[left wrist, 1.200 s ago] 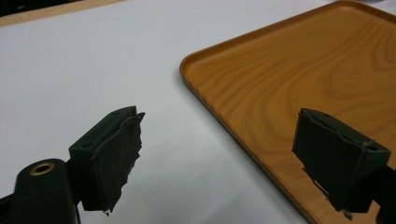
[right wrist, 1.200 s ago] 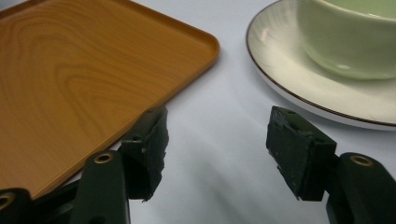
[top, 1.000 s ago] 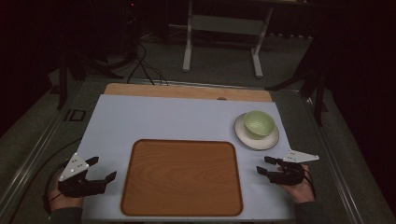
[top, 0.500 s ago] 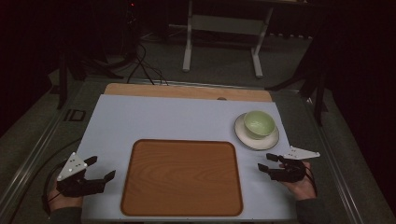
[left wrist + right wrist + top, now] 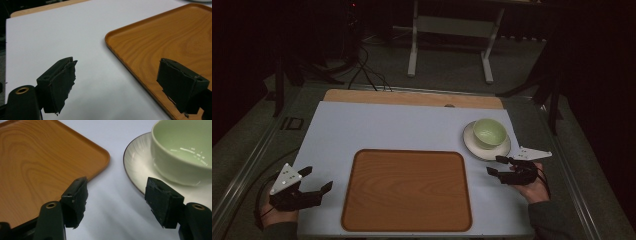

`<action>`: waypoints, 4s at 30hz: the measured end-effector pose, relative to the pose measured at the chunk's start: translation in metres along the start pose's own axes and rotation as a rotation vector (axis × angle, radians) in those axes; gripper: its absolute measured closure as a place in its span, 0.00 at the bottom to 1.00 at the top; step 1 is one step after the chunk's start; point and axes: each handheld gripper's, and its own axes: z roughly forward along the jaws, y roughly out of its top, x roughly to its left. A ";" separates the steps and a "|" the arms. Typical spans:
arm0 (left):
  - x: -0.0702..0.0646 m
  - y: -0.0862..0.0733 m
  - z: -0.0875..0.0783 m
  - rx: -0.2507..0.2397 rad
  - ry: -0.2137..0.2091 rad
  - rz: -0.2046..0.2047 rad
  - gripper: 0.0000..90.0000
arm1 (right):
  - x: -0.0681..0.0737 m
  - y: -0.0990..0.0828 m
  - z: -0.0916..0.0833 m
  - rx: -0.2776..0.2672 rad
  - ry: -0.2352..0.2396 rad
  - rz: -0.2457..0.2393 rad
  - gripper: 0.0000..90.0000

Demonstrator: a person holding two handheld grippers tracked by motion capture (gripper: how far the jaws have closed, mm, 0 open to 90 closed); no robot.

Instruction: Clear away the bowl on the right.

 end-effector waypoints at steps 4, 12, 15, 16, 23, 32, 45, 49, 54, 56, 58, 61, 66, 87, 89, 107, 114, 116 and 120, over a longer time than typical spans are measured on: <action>0.000 0.000 0.000 0.003 -0.002 0.000 0.17 | -0.004 0.011 -0.004 -0.013 -0.003 -0.011 0.36; 0.000 0.000 0.001 0.004 -0.002 -0.001 0.17 | -0.017 0.019 -0.004 -0.009 -0.024 0.007 0.35; 0.000 0.000 0.001 0.006 -0.003 0.000 0.17 | -0.022 0.020 -0.005 -0.004 -0.036 0.014 0.35; 0.000 0.000 0.002 0.008 -0.004 0.001 0.17 | -0.026 0.021 -0.005 -0.007 -0.046 0.022 0.35; 0.000 0.000 0.001 0.005 -0.005 0.001 0.17 | -0.031 0.031 0.000 0.008 -0.091 0.005 0.34; 0.001 0.000 0.002 0.007 -0.007 0.001 0.17 | -0.047 0.040 0.004 0.000 -0.128 0.074 0.26; 0.001 0.000 0.003 0.008 -0.011 0.002 0.17 | -0.067 0.044 0.014 0.000 -0.233 0.142 0.26; 0.001 0.000 0.003 0.008 -0.012 0.001 0.17 | -0.073 0.044 0.017 0.011 -0.256 0.168 0.27; 0.001 0.000 0.003 0.007 -0.012 0.001 0.17 | -0.081 0.045 0.022 0.050 -0.294 0.200 0.34; 0.001 0.000 0.004 0.007 -0.014 -0.002 0.17 | -0.084 0.044 0.025 0.063 -0.302 0.215 0.36; 0.001 0.000 0.004 0.010 -0.015 0.002 0.17 | -0.087 0.042 0.027 0.073 -0.306 0.242 0.38; 0.001 0.001 0.004 0.009 -0.016 0.004 0.17 | -0.091 0.040 0.032 0.074 -0.286 0.284 0.46; 0.001 0.001 0.003 0.006 -0.017 0.005 0.17 | -0.093 0.040 0.037 0.094 -0.301 0.318 0.51; 0.000 0.001 0.003 0.004 -0.021 0.013 0.17 | -0.093 0.034 0.060 0.194 -0.259 0.505 0.84; 0.000 0.001 0.003 0.005 -0.022 0.012 0.17 | -0.093 0.033 0.061 0.181 -0.262 0.529 0.86; 0.000 0.001 0.003 0.003 -0.017 0.010 0.17 | -0.083 0.045 0.053 0.141 -0.274 0.456 0.92; 0.000 0.001 0.003 0.004 -0.017 0.010 0.17 | -0.081 0.046 0.047 0.137 -0.278 0.431 0.92; 0.000 0.001 0.003 0.003 -0.016 0.008 0.17 | -0.080 0.048 0.044 0.132 -0.274 0.423 0.92; 0.000 0.001 0.003 0.002 -0.016 0.009 0.17 | -0.078 0.053 0.039 0.129 -0.255 0.406 0.92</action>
